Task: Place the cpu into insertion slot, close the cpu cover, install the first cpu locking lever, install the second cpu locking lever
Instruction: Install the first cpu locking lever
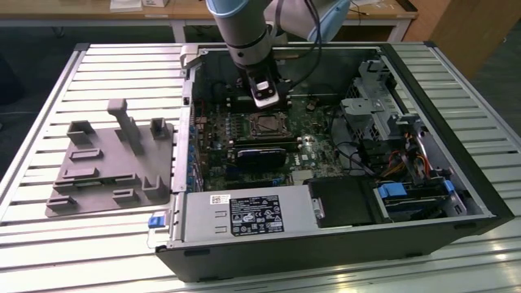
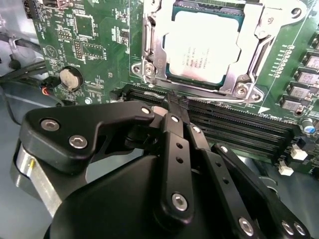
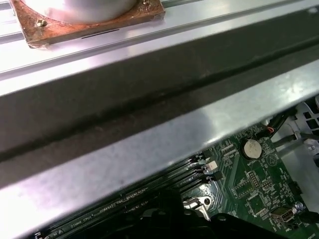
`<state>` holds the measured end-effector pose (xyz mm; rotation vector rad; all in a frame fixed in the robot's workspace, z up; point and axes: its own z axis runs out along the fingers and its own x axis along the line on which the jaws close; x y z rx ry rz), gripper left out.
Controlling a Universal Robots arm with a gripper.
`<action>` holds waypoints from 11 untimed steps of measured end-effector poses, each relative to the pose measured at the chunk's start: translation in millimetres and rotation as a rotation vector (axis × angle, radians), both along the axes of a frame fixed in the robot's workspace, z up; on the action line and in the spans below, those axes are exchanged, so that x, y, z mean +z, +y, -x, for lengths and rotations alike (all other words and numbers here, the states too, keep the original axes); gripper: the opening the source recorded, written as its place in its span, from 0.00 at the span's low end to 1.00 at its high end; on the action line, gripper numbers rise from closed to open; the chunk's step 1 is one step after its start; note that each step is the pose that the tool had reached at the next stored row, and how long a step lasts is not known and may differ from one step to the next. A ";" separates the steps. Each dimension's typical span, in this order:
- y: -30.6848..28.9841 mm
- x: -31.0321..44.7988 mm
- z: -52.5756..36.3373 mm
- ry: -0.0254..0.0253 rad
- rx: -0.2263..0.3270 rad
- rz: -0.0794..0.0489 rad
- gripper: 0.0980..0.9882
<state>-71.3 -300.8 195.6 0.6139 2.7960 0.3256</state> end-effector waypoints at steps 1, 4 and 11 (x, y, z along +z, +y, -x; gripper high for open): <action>0.0 -0.6 0.0 0.0000 0.000 0.000 0.00; 0.1 -2.1 0.0 0.0000 -0.001 0.000 0.00; 0.1 -3.0 -0.3 0.0000 -0.001 0.000 0.00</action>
